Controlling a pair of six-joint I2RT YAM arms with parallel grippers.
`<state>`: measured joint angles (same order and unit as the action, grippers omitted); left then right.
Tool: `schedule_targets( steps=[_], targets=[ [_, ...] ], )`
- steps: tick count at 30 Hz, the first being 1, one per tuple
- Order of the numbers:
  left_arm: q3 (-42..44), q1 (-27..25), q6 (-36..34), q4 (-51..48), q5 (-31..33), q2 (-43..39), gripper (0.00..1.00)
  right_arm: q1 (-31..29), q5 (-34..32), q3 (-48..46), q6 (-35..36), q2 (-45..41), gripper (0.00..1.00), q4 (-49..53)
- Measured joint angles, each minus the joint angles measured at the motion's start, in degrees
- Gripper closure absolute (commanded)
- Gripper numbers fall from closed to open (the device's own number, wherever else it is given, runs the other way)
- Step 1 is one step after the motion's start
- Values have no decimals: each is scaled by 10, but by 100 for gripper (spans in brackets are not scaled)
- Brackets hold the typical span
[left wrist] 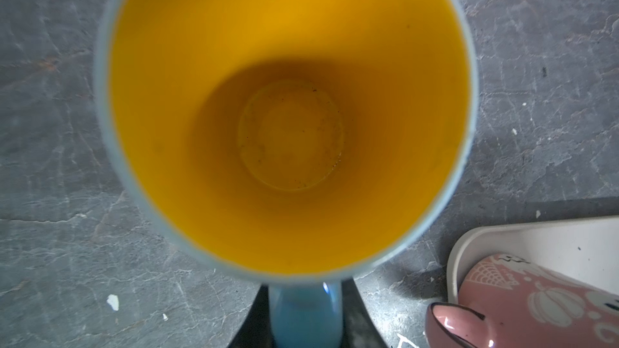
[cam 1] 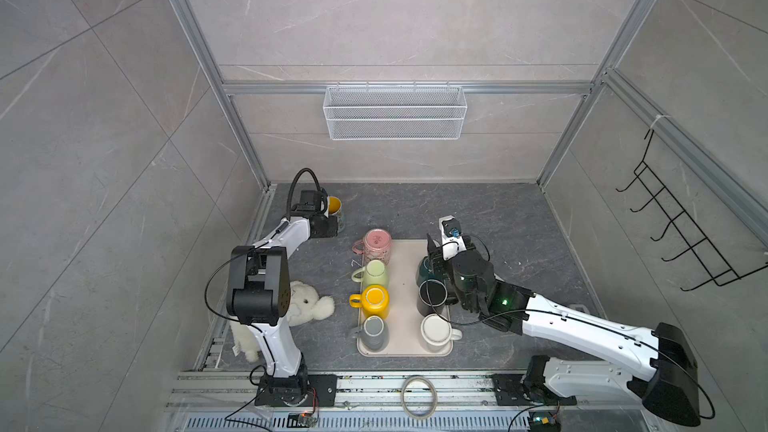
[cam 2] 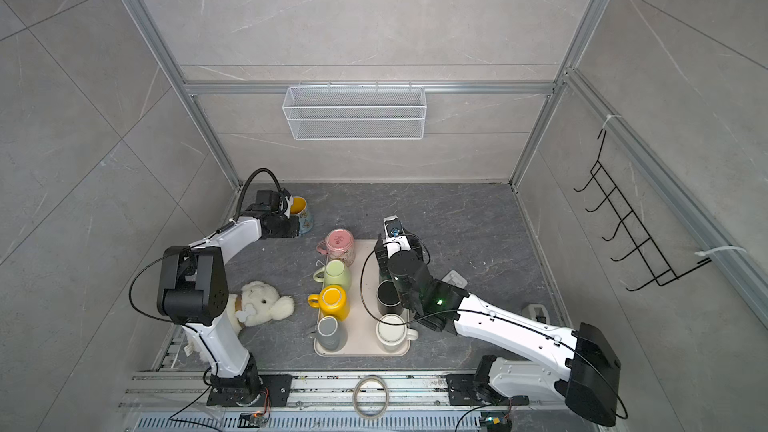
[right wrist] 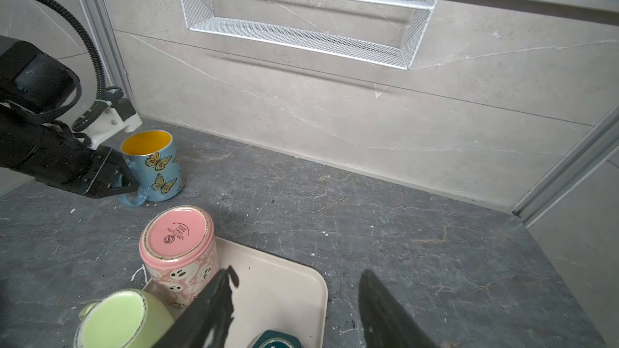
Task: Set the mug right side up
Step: 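Lower the upright blue mug onto the table beyond the tray with the left gripper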
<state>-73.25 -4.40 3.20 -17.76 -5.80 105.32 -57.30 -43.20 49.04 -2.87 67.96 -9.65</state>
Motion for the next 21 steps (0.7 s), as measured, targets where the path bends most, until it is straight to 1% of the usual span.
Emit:
schedule_targets(
  steps=[5, 19, 20, 21],
  targets=[
    [4, 8, -11, 14, -22, 1, 100, 0, 6, 0, -6, 5, 38, 0],
    [4, 9, -57, 14, -34, 7, 100, 0, 17, 0, -15, 20, 36, 0],
    [4, 9, -58, 14, -34, 7, 94, 0, 17, 0, -15, 20, 36, 0],
    [4, 9, -59, 14, -33, 7, 85, 0, 17, 0, -16, 20, 36, 0]
  ],
)
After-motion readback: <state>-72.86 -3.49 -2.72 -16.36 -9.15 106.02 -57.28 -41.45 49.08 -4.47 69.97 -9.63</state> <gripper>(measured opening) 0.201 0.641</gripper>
